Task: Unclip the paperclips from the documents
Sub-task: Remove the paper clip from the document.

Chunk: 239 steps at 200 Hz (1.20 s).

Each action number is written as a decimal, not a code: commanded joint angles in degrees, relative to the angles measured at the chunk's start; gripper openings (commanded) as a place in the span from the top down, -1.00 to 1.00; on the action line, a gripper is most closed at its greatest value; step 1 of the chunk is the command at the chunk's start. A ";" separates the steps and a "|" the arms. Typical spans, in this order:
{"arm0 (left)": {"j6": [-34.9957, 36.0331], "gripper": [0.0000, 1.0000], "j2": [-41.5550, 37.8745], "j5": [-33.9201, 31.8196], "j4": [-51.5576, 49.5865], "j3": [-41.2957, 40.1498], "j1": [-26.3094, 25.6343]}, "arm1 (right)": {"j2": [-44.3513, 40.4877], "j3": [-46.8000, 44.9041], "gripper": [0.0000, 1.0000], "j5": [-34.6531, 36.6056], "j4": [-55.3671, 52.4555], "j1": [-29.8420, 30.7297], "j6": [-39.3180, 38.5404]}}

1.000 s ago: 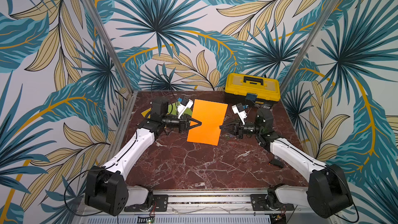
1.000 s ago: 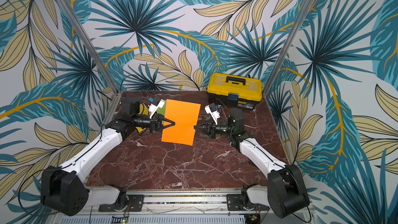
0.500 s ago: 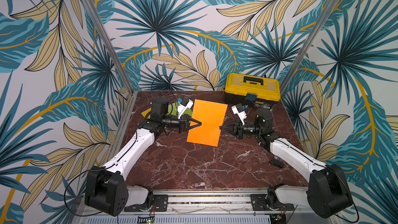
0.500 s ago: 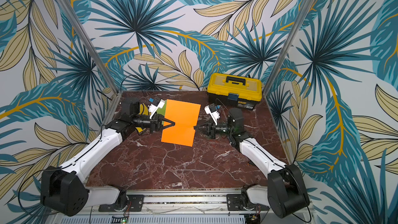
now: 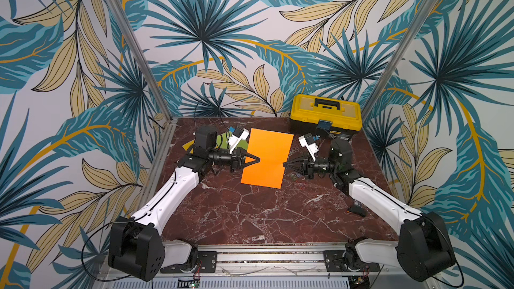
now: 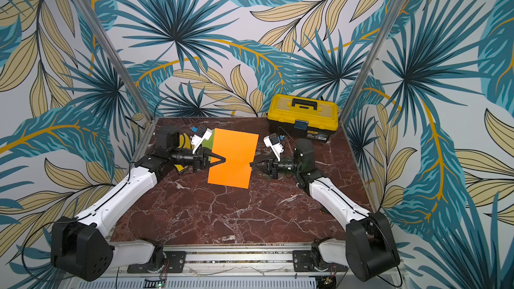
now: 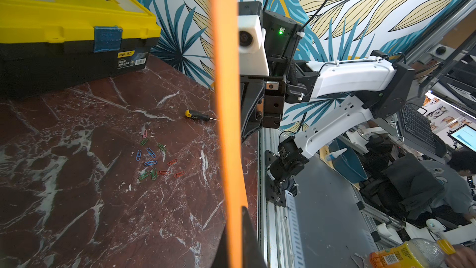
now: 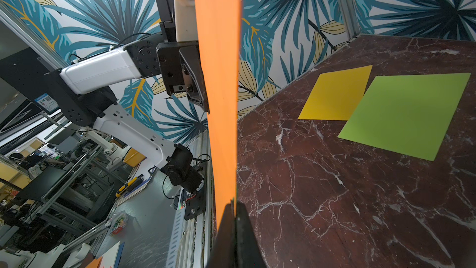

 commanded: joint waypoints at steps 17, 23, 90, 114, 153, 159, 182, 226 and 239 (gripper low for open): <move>0.81 1.00 -1.83 -0.26 0.27 -0.16 1.42 | -0.89 0.64 0.90 0.44 -3.13 -0.35 -1.49; 0.86 1.00 -1.83 -0.26 0.28 -0.15 1.43 | -0.89 0.63 0.90 0.55 -3.28 -0.35 -1.59; 0.81 1.00 -2.14 -0.13 0.30 -0.15 1.62 | -0.74 1.02 0.88 0.76 -4.38 -0.37 -2.25; 0.77 1.00 -2.22 -0.04 0.31 -0.16 1.68 | -0.63 0.99 0.88 0.82 -4.50 -0.36 -2.38; 0.74 1.00 -2.27 0.13 0.30 -0.15 1.77 | -0.73 1.10 0.87 1.01 -5.07 -0.40 -2.77; 0.75 1.00 -2.27 0.14 0.31 -0.15 1.80 | -0.78 1.09 0.87 1.12 -5.16 -0.41 -2.81; 0.75 1.00 -2.36 0.19 0.30 -0.25 1.88 | -0.89 1.07 0.88 1.29 -5.76 -0.37 -3.15; 0.81 1.00 -2.53 0.22 0.22 -0.34 2.13 | -0.80 1.21 0.87 1.58 -6.11 -0.43 -3.47; 0.79 1.00 -2.61 0.25 0.26 -0.33 2.12 | -0.82 1.21 0.87 1.52 -6.09 -0.48 -3.44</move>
